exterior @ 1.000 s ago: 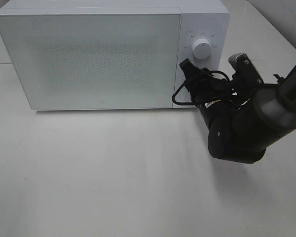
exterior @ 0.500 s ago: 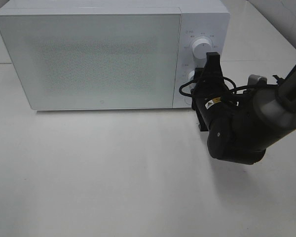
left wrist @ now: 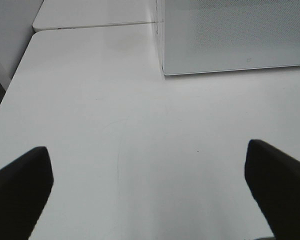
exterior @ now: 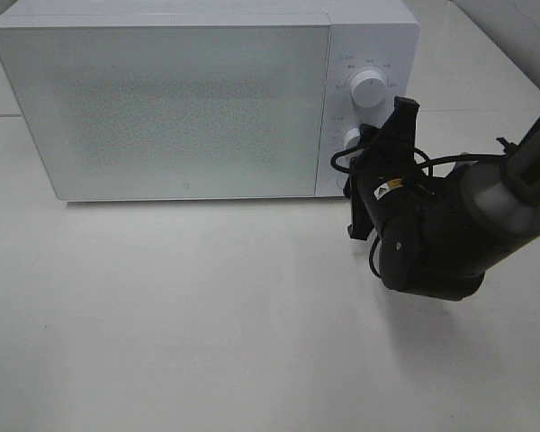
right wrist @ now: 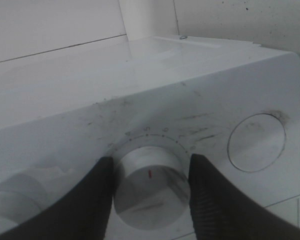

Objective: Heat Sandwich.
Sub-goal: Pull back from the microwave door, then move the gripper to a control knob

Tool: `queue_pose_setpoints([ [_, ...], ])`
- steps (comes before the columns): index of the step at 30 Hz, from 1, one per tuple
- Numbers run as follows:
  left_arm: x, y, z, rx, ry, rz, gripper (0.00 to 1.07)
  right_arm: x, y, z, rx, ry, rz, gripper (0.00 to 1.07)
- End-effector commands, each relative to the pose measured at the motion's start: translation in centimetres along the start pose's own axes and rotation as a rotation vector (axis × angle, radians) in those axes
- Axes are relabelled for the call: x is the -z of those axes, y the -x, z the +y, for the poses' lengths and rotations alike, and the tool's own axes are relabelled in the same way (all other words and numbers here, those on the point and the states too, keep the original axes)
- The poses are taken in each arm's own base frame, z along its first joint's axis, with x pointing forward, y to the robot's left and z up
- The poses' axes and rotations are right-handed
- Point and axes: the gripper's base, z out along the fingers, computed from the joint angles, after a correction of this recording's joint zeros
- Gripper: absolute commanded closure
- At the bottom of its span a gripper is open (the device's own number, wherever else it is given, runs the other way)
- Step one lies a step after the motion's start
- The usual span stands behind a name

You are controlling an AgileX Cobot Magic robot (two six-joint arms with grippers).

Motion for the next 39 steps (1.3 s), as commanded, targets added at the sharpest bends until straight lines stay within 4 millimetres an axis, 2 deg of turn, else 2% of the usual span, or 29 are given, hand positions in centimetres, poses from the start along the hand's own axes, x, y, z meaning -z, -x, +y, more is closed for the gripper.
queue_pose_setpoints([
  [1, 0.32, -0.28, -0.08, 0.002, 0.000, -0.022, 0.03, 0.09, -0.89, 2.14, -0.003, 0.188, 0.060, 0.95],
  [21, 0.32, -0.28, -0.08, 0.002, 0.000, -0.022, 0.03, 0.09, -0.89, 2.12, 0.069, 0.188, 0.054, 0.89],
  [26, 0.32, -0.28, -0.08, 0.002, 0.000, -0.022, 0.03, 0.09, -0.86, 2.12, 0.083, 0.188, 0.049, 0.82],
  [28, 0.32, -0.28, -0.08, 0.002, 0.000, -0.022, 0.03, 0.07, -0.83, 2.13, 0.086, 0.189, 0.048, 0.77],
  [29, 0.32, -0.28, -0.08, 0.002, 0.000, -0.022, 0.03, 0.07, -0.76, 2.13, 0.083, 0.188, 0.041, 0.69],
  [30, 0.32, -0.28, -0.08, 0.002, 0.000, -0.022, 0.03, 0.07, -0.76, 2.13, 0.083, 0.188, 0.041, 0.69],
  [31, 0.32, -0.28, -0.08, 0.002, 0.000, -0.022, 0.03, 0.07, -0.72, 2.13, 0.082, 0.188, 0.036, 0.64],
  [32, 0.32, -0.28, -0.08, 0.002, 0.000, -0.022, 0.03, 0.07, -0.65, 2.13, 0.083, 0.187, 0.028, 0.58],
  [33, 0.32, -0.28, -0.08, 0.002, 0.000, -0.022, 0.03, 0.06, -0.63, 2.13, 0.092, 0.187, 0.025, 0.48],
  [34, 0.32, -0.28, -0.08, 0.002, 0.000, -0.022, 0.03, 0.06, -0.63, 2.13, 0.092, 0.187, 0.025, 0.48],
  [38, 0.32, -0.28, -0.08, 0.002, 0.000, -0.022, 0.03, 0.06, -0.63, 2.11, 0.091, 0.185, 0.025, 0.28],
  [39, 0.32, -0.28, -0.08, 0.002, 0.000, -0.022, 0.03, 0.06, -0.63, 2.08, 0.091, 0.182, 0.025, 0.27],
])
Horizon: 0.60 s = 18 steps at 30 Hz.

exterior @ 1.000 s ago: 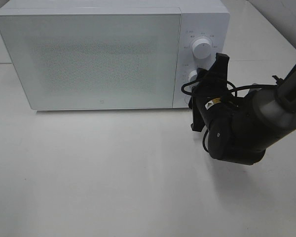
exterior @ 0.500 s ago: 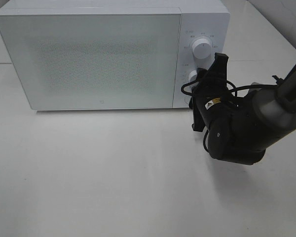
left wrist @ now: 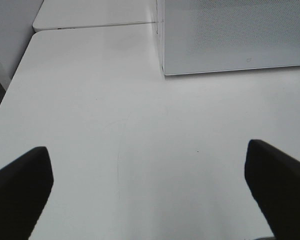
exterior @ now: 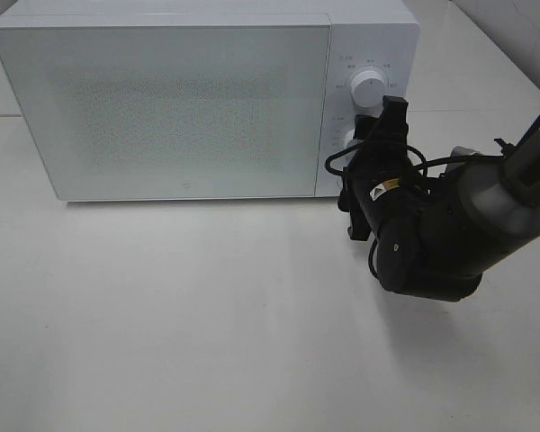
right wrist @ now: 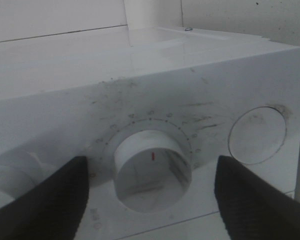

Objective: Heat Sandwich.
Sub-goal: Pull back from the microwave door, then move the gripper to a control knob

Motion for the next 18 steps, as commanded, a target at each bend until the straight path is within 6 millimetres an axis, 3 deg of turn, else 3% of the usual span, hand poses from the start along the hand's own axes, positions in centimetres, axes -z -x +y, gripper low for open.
queue_pose_setpoints([
  [1, 0.3, -0.3, -0.1, 0.002, 0.000, -0.022, 0.03, 0.0, -0.3, 2.2, 0.011, 0.186, 0.005, 0.27],
  [11, 0.3, -0.3, -0.1, 0.002, 0.000, -0.022, 0.03, 0.1, -0.4, 2.1, 0.038, 0.183, 0.023, 0.31],
  [18, 0.3, -0.3, -0.1, 0.002, 0.000, -0.022, 0.03, 2.1, 0.0, 1.4, 0.111, 0.127, 0.116, 0.31],
])
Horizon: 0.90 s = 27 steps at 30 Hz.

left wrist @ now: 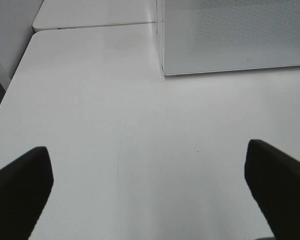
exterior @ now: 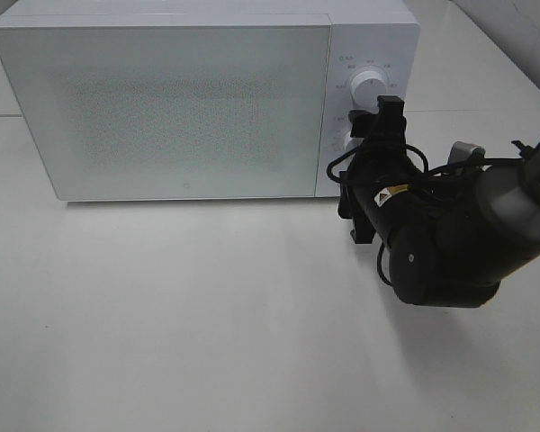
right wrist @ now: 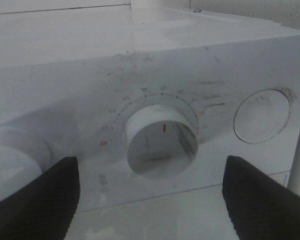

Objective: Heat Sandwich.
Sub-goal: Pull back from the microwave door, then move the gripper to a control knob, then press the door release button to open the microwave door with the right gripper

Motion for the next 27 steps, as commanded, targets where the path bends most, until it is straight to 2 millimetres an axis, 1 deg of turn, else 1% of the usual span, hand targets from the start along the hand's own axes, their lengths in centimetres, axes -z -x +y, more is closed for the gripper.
queue_pose_setpoints([
  [1, 0.3, -0.3, -0.1, 0.002, 0.000, -0.022, 0.03, 1.1, 0.2, 1.1, 0.053, 0.101, 0.042, 0.31],
  [3, 0.3, -0.3, -0.1, 0.002, 0.000, -0.022, 0.03, 1.5, 0.4, 0.8, 0.060, 0.073, 0.049, 0.31],
  [5, 0.3, -0.3, -0.1, 0.002, 0.000, -0.022, 0.03, 2.7, 0.7, 0.5, 0.109, 0.022, 0.074, 0.31],
  [7, 0.3, -0.3, -0.1, 0.002, 0.000, -0.022, 0.03, 3.0, 0.8, 0.6, 0.125, 0.014, 0.081, 0.31],
  [9, 0.3, -0.3, -0.1, 0.002, 0.000, -0.022, 0.03, 4.1, 1.1, 0.8, 0.191, -0.006, 0.109, 0.31],
  [13, 0.3, -0.3, -0.1, 0.002, 0.000, -0.022, 0.03, 5.2, 1.4, 1.2, 0.250, -0.054, 0.150, 0.31],
  [14, 0.3, -0.3, -0.1, 0.002, 0.000, -0.022, 0.03, 5.8, 1.3, 1.4, 0.301, -0.085, 0.185, 0.31],
  [16, 0.3, -0.3, -0.1, 0.002, 0.000, -0.022, 0.03, 6.3, 1.0, 1.7, 0.381, -0.114, 0.238, 0.31],
  [17, 0.3, -0.3, -0.1, 0.002, 0.000, -0.022, 0.03, 6.3, 1.0, 1.7, 0.381, -0.114, 0.238, 0.31],
  [18, 0.3, -0.3, -0.1, 0.002, 0.000, -0.022, 0.03, 6.5, 0.8, 1.9, 0.426, -0.133, 0.269, 0.31],
  [19, 0.3, -0.3, -0.1, 0.002, 0.000, -0.022, 0.03, 7.0, 0.6, 2.2, 0.510, -0.156, 0.325, 0.31],
  [21, 0.3, -0.3, -0.1, 0.002, 0.000, -0.022, 0.03, 7.5, 0.4, 2.4, 0.591, -0.195, 0.374, 0.31],
  [22, 0.3, -0.3, -0.1, 0.002, 0.000, -0.022, 0.03, 7.5, 0.4, 2.4, 0.591, -0.195, 0.374, 0.31],
  [23, 0.3, -0.3, -0.1, 0.002, 0.000, -0.022, 0.03, 7.8, 0.4, 2.5, 0.638, -0.213, 0.401, 0.31],
  [24, 0.3, -0.3, -0.1, 0.002, 0.000, -0.022, 0.03, 8.4, 0.4, 2.6, 0.731, -0.242, 0.446, 0.31],
  [27, 0.3, -0.3, -0.1, 0.002, 0.000, -0.022, 0.03, 9.2, 0.3, 3.1, 0.896, -0.281, 0.528, 0.31],
])
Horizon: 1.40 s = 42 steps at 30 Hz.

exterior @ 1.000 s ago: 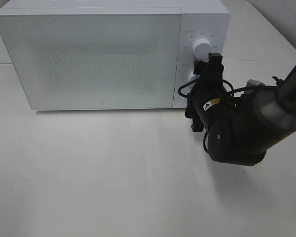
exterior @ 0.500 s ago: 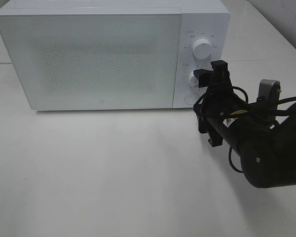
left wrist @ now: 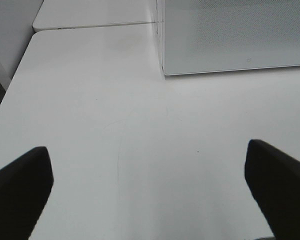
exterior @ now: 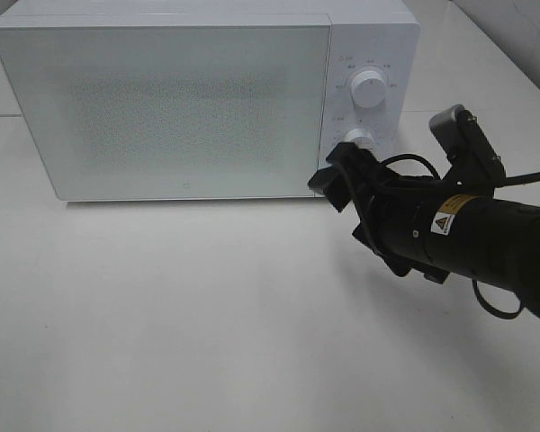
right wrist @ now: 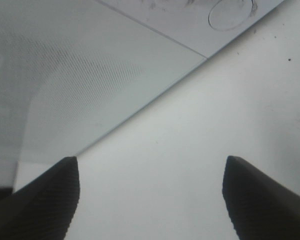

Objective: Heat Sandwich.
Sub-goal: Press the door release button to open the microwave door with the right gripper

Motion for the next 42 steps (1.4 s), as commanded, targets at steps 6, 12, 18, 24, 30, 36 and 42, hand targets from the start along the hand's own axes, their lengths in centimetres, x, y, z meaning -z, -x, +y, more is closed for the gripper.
queue_pose_setpoints([
  [6, 0.3, -0.3, -0.1, 0.002, 0.000, -0.022, 0.03, 2.1, 0.1, 1.4, 0.437, -0.131, 0.228, 0.31],
  [12, 0.3, -0.3, -0.1, 0.002, 0.000, -0.022, 0.03, 4.4, 0.5, 3.2, 0.784, -0.208, 0.510, 0.31],
  [18, 0.3, -0.3, -0.1, 0.002, 0.000, -0.022, 0.03, 7.6, 0.9, 4.2, 0.996, -0.228, 0.760, 0.31],
  [24, 0.3, -0.3, -0.1, 0.002, 0.000, -0.022, 0.03, 12.4, 1.5, 4.9, 1.016, -0.255, 0.894, 0.31],
  [30, 0.3, -0.3, -0.1, 0.002, 0.000, -0.022, 0.03, 17.1, 2.0, 5.0, 1.039, -0.215, 0.865, 0.31],
  [36, 0.3, -0.3, -0.1, 0.002, 0.000, -0.022, 0.03, 22.7, 2.5, 4.8, 1.077, -0.103, 0.700, 0.31],
  [42, 0.3, -0.3, -0.1, 0.002, 0.000, -0.022, 0.03, 27.2, 2.6, 3.9, 1.099, 0.002, 0.514, 0.31],
])
